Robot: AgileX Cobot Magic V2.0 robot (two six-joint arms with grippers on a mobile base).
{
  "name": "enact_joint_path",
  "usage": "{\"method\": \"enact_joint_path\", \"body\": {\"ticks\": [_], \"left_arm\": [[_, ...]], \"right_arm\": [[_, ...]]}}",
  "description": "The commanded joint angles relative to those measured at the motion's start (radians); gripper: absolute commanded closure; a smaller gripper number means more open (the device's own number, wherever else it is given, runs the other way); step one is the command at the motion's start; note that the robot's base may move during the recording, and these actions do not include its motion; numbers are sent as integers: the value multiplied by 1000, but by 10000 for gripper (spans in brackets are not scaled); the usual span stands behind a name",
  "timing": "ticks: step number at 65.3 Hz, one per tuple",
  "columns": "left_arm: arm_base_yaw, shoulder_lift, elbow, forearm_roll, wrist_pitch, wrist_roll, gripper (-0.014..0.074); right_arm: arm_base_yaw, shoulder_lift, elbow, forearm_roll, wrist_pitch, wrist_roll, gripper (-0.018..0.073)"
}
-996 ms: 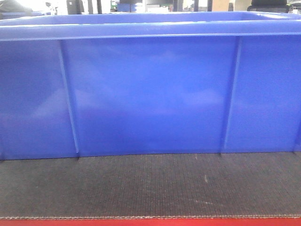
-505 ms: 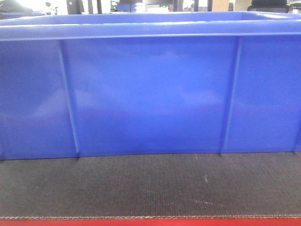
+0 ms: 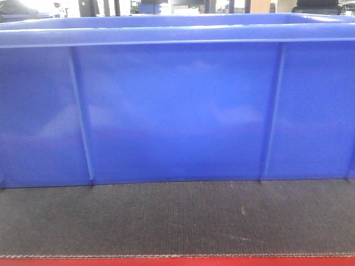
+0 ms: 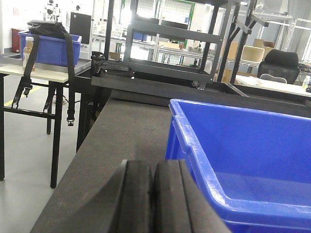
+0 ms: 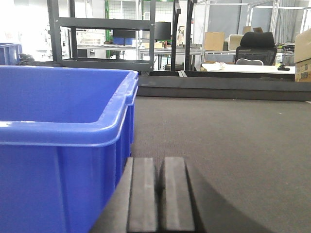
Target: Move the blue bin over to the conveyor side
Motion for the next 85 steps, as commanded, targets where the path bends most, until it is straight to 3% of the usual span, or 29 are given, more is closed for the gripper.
{"method": "enact_joint_path", "body": {"ticks": [1, 45, 48, 52, 56, 61, 71, 80, 85], "left_arm": [[1, -3, 1, 7, -18, 4, 586], [5, -11, 22, -5, -15, 11, 586], [11, -25, 42, -18, -18, 70, 586], [17, -49, 81, -127, -28, 262, 591], [30, -54, 128, -215, -65, 403, 593], [47, -54, 190, -307, -133, 464, 594], [58, -54, 270, -329, -216, 465, 594], [58, -54, 310, -275, -341, 419, 594], [58, -54, 310, -256, -295, 372, 594]], "right_arm": [[-6, -4, 0, 6, -31, -10, 648], [-6, -4, 0, 6, -31, -10, 648], [-6, -4, 0, 6, -31, -10, 648], [-6, -4, 0, 6, -31, -10, 648], [-6, -4, 0, 6, -31, -10, 648], [-6, -4, 0, 6, -31, -10, 648], [-6, -4, 0, 6, -31, -10, 648], [-6, -4, 0, 6, -31, -10, 648], [-6, -4, 0, 6, -31, -10, 648]]}}
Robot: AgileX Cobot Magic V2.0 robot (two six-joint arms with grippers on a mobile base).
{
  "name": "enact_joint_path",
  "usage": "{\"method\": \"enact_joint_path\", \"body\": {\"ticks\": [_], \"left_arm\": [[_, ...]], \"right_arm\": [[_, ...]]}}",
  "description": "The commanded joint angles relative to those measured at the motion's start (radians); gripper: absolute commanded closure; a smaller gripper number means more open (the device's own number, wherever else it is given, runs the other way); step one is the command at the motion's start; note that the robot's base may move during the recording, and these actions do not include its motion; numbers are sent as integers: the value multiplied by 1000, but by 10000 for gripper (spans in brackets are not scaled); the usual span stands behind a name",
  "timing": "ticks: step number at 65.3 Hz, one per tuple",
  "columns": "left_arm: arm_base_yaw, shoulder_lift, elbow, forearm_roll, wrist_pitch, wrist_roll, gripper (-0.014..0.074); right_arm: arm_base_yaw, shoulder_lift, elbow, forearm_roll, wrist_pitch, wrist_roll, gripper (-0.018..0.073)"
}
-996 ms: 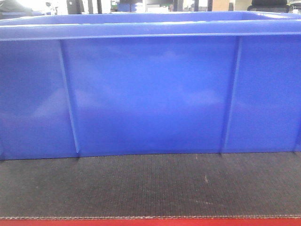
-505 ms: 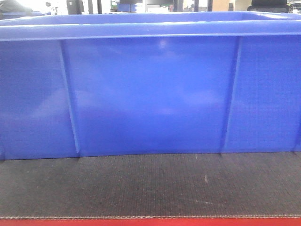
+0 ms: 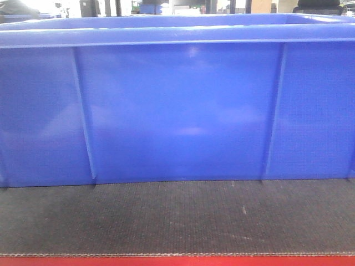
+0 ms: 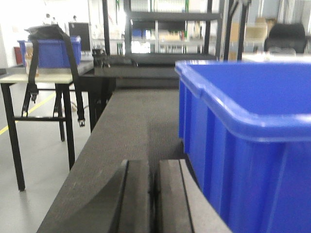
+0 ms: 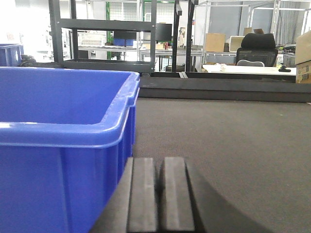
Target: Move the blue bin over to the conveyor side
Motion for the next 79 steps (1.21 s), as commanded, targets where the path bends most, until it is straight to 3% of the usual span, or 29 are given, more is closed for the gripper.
{"method": "enact_joint_path", "body": {"ticks": [1, 79], "left_arm": [[4, -3, 3, 20, -24, -36, 594], [4, -3, 3, 18, -26, -36, 594]], "right_arm": [[-6, -4, 0, 6, -25, -8, 648], [-6, -4, 0, 6, -25, -8, 648]]}}
